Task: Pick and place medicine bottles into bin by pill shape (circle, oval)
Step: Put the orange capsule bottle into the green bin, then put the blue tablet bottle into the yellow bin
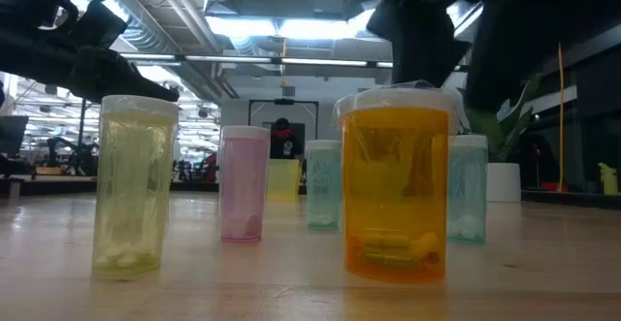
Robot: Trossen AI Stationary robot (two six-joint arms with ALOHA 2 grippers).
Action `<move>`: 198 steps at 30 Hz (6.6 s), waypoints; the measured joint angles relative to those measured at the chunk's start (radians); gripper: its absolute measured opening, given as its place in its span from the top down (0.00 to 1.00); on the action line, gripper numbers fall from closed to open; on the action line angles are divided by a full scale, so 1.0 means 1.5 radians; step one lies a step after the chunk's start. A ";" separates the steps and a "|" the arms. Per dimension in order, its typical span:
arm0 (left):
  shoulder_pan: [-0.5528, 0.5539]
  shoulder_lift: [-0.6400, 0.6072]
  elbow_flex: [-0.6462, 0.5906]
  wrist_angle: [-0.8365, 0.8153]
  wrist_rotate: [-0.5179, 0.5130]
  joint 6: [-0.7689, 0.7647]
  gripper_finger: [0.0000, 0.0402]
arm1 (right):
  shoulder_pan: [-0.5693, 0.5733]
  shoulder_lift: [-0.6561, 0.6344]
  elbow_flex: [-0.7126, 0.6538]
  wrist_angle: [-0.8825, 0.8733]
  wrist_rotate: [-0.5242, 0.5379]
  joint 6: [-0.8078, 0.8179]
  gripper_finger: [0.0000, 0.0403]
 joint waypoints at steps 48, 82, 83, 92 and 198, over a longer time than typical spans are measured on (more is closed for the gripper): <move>0.000 0.000 0.000 0.000 0.000 0.000 0.63 | -0.005 0.037 0.034 0.088 0.002 0.086 0.48; 0.000 0.000 0.000 0.000 0.002 -0.007 0.63 | -0.432 -0.020 0.344 -0.526 0.324 0.157 0.48; 0.000 0.000 0.000 -0.001 0.002 -0.007 0.63 | -0.450 -0.020 0.325 -0.507 0.314 0.149 0.48; 0.000 0.000 0.000 -0.003 0.003 -0.021 0.63 | -0.565 -0.020 0.218 -0.378 0.209 0.042 0.48; 0.000 0.000 0.000 -0.021 0.002 -0.160 0.63 | -0.641 -0.169 -0.133 -0.020 0.118 0.090 0.36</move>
